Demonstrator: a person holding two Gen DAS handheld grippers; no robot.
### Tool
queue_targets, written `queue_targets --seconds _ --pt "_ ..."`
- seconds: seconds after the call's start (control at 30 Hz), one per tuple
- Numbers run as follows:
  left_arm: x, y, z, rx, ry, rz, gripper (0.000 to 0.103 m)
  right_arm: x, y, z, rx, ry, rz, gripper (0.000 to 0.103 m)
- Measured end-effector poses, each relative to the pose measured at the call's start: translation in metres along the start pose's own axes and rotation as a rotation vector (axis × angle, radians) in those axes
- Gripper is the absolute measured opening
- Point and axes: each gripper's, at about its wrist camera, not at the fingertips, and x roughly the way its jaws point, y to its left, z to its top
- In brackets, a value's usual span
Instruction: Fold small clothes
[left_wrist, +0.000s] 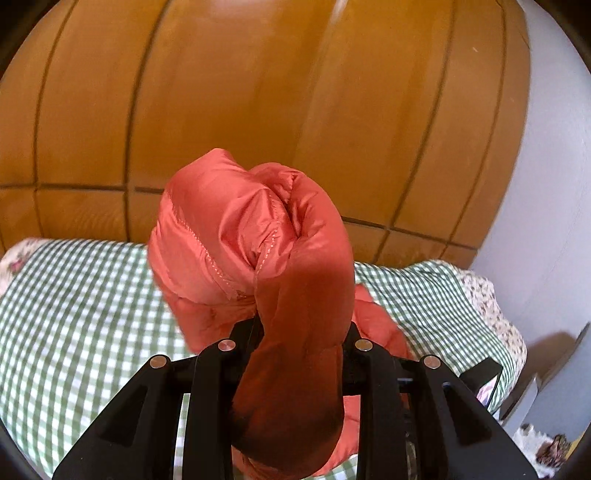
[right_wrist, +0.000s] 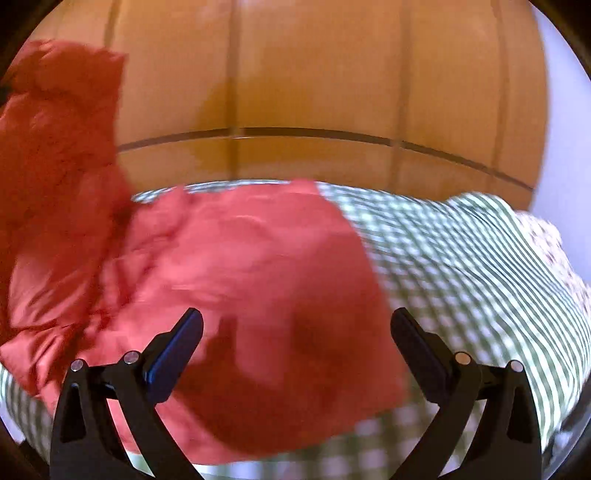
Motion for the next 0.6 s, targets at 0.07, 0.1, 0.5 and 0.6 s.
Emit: queue_targets --seconds 0.07,0.1,0.5,0.6 --pt "0.008 -0.015 0.000 0.034 0.008 -0.013 0.025 0.011 -0.022 -0.001 0.070 0.047 -0.032 0.101" --pt "0.011 -0.023 0.000 0.048 0.012 -0.019 0.025 0.019 -0.031 -0.004 0.101 0.081 -0.053 0.101" --pt "0.091 -0.109 -0.018 0.223 0.135 -0.060 0.026 0.038 -0.052 -0.029 0.240 0.143 0.050 0.101" --pt "0.113 -0.125 -0.029 0.264 0.176 -0.054 0.026 0.039 -0.053 -0.032 0.247 0.124 0.055 0.101"
